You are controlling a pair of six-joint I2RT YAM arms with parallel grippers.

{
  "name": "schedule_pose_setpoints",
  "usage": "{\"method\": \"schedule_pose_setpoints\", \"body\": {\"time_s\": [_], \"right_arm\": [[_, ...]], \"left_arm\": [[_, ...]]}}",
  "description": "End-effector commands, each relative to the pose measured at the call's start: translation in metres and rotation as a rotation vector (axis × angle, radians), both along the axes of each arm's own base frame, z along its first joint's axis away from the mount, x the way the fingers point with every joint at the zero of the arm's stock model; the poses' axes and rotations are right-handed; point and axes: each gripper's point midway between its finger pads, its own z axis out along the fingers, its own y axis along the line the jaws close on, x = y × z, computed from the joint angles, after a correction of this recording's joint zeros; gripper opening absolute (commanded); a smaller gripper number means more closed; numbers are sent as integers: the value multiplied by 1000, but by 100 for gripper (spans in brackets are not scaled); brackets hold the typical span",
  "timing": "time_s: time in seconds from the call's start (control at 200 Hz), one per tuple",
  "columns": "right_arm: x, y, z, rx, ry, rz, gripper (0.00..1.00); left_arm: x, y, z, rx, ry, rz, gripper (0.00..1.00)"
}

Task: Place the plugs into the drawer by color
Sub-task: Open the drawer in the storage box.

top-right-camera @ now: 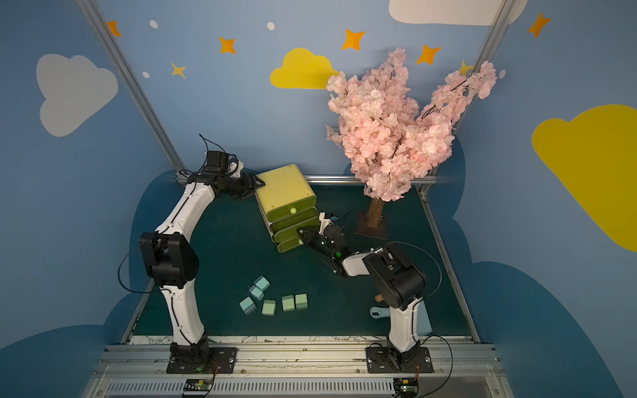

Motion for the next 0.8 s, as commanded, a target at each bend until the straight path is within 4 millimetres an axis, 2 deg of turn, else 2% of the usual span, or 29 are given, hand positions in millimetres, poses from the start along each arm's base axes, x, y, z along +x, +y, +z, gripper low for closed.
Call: {"method": "schedule_pose_setpoints", "body": {"time_s": [0.0,0.15,0.33,0.541,0.796], "right_arm": [[-4,-6,11,-85,-20,-24,14],[-9,-6,18,-149,-26,-21,13],[-24,-10,14,-173,-30,-9,13],[-48,-29,4,-238,-24,-9,14],[-72,-41,-4,-291,-20,12,15]], "left_arm": [[-5,6,-29,28,78,10,66],[-6,5,-31,26,83,9,66],[-6,3,-32,22,82,8,66],[-6,1,-32,18,81,3,67],[-7,-4,-34,27,82,-7,67]]}}
